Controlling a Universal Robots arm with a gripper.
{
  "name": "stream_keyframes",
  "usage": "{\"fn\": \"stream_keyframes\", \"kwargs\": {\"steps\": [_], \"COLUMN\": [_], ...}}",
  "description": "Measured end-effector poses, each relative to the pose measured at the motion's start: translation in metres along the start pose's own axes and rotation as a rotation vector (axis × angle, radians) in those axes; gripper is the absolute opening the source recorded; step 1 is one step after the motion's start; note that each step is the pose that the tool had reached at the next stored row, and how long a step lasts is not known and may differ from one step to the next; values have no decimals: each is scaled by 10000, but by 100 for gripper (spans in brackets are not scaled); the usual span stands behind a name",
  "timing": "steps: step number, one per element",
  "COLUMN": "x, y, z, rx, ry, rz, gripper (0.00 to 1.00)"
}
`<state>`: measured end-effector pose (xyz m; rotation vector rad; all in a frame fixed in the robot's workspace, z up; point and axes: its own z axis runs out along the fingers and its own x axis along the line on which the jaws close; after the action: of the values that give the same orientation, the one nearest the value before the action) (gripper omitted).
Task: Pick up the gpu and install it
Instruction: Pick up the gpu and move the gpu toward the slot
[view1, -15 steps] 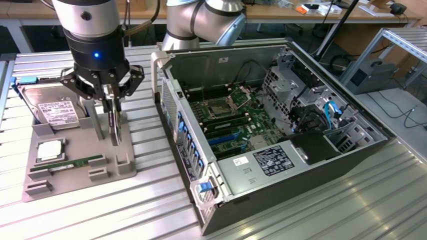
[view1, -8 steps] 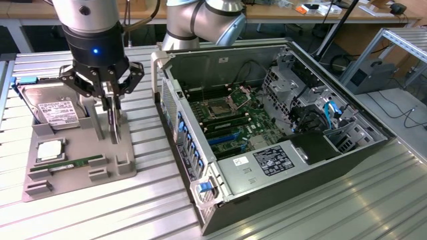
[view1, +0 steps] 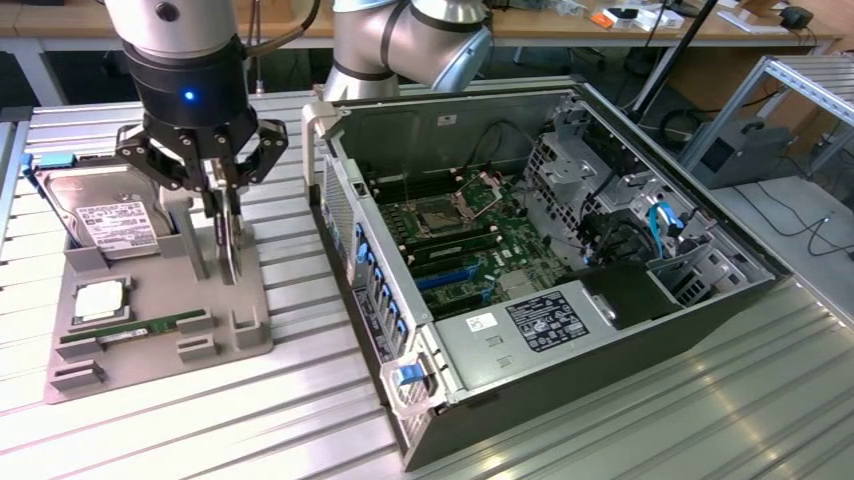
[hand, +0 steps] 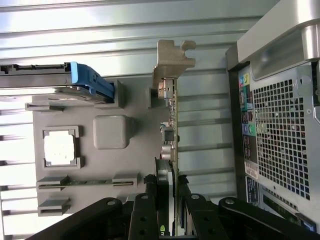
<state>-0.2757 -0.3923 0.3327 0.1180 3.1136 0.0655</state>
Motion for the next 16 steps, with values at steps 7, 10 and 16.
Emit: {"fn": "stream_keyframes", "kwargs": {"steps": [7,10,16], "x": [-1,-2,-3], "y": [3,4,6], "z": [-74,-101,-145], "rx": [0,1,0], "ry": [0,1,0], "rz": [0,0,0], "gripper": [27,27,27]}}
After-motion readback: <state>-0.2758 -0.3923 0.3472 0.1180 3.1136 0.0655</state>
